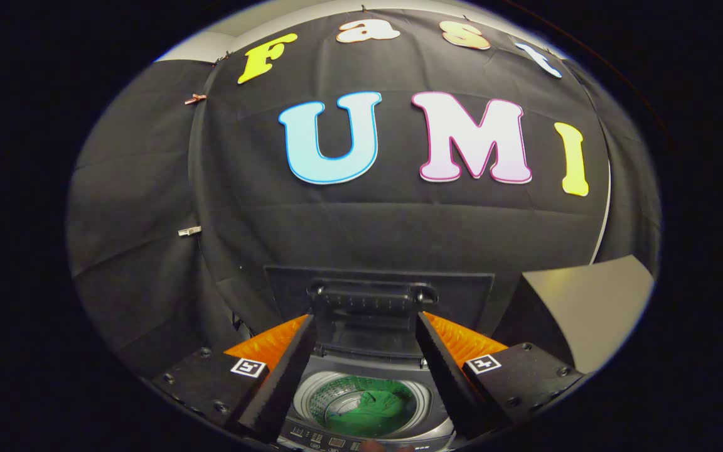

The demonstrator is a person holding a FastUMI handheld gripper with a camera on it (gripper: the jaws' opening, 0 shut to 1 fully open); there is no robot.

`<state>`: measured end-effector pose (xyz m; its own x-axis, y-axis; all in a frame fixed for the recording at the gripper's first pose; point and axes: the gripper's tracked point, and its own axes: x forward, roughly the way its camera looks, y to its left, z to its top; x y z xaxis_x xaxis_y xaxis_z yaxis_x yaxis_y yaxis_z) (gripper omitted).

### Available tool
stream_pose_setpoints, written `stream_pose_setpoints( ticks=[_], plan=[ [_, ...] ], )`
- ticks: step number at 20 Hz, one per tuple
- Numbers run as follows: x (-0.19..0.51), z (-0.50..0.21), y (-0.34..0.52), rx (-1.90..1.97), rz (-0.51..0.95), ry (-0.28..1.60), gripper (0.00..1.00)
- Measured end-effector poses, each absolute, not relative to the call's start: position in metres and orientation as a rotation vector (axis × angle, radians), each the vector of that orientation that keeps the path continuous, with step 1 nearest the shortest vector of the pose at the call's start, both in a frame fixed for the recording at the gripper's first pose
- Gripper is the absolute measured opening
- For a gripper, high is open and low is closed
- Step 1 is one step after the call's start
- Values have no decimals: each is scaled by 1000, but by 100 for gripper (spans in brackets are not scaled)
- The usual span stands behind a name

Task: Put the clothes into the washing machine and then close the washing machine lid.

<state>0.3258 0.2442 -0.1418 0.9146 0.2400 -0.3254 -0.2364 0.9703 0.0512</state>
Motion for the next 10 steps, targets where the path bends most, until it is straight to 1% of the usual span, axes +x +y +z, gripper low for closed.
stream_pose_setpoints(
  ticks=[5, 10],
  plan=[
    [361, -104, 235, -30, 181, 242, 99],
    [408, -98, 233, -18, 153, 238, 99]
  ],
)
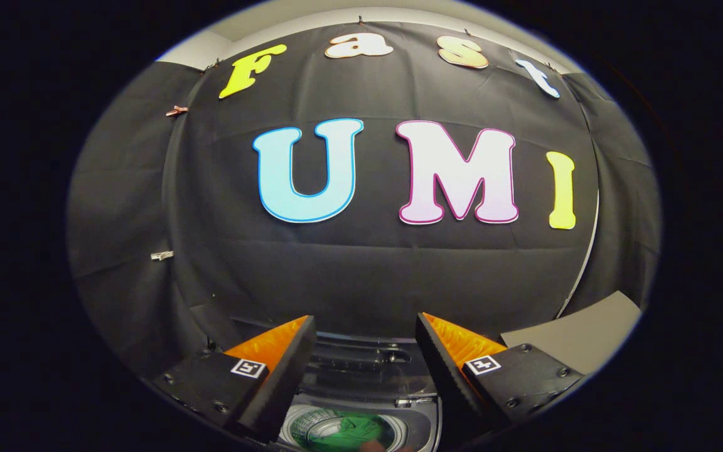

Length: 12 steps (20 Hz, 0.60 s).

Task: Put the clothes into the washing machine and then close the washing machine lid.

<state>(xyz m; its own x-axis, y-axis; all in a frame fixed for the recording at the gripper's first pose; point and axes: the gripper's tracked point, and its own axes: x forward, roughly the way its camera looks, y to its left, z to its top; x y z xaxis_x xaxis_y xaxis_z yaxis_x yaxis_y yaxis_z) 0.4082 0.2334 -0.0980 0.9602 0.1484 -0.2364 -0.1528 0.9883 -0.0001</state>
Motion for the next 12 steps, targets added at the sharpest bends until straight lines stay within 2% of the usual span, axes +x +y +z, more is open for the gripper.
stream_pose_setpoints(
  ticks=[12],
  plan=[
    [492, -167, 247, -61, 99, 424, 99]
  ],
)
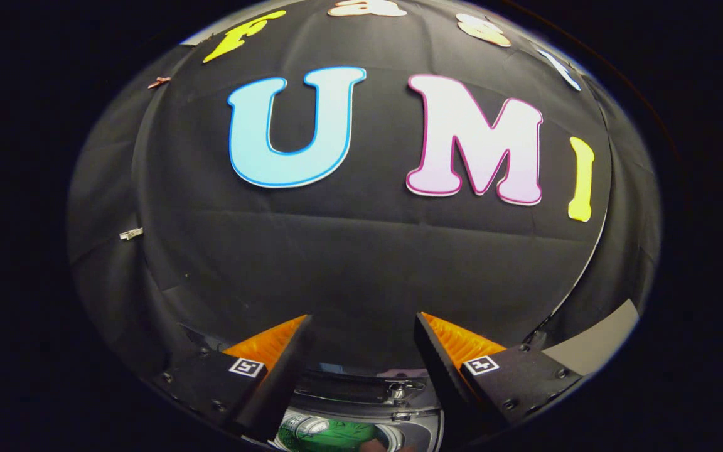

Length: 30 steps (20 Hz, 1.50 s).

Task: Put the clothes into the washing machine and then close the washing machine lid.

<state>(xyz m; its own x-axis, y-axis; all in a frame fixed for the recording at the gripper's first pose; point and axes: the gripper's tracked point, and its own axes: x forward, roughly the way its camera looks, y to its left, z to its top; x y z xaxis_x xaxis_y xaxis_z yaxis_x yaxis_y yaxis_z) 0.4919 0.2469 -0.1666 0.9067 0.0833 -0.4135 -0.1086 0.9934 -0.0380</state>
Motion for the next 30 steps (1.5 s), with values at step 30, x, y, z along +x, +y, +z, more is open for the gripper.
stream_pose_setpoints(
  ticks=[30],
  plan=[
    [395, -213, 257, 24, 261, 523, 100]
  ],
)
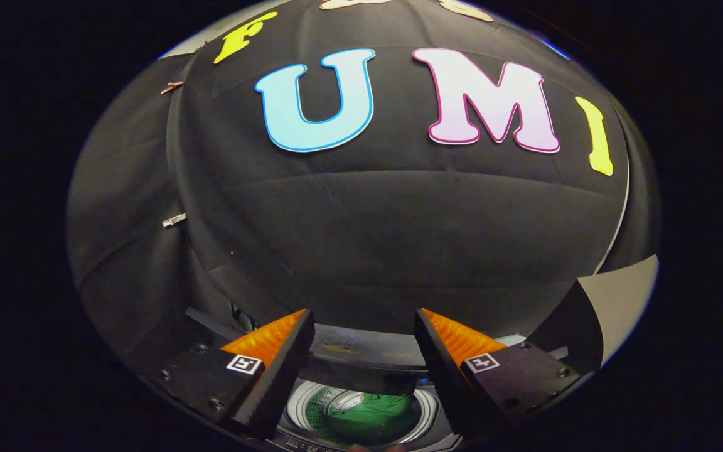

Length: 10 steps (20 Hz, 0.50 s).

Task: Put the clothes into the washing machine and then close the washing machine lid.

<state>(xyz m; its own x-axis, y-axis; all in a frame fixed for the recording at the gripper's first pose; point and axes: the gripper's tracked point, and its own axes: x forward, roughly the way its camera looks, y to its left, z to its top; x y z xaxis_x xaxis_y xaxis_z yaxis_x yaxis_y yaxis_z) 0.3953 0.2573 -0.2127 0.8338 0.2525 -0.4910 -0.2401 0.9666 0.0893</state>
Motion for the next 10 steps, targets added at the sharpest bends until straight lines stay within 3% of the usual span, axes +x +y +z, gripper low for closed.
stream_pose_setpoints(
  ticks=[10],
  plan=[
    [350, -233, 262, -19, 301, 530, 100]
  ],
)
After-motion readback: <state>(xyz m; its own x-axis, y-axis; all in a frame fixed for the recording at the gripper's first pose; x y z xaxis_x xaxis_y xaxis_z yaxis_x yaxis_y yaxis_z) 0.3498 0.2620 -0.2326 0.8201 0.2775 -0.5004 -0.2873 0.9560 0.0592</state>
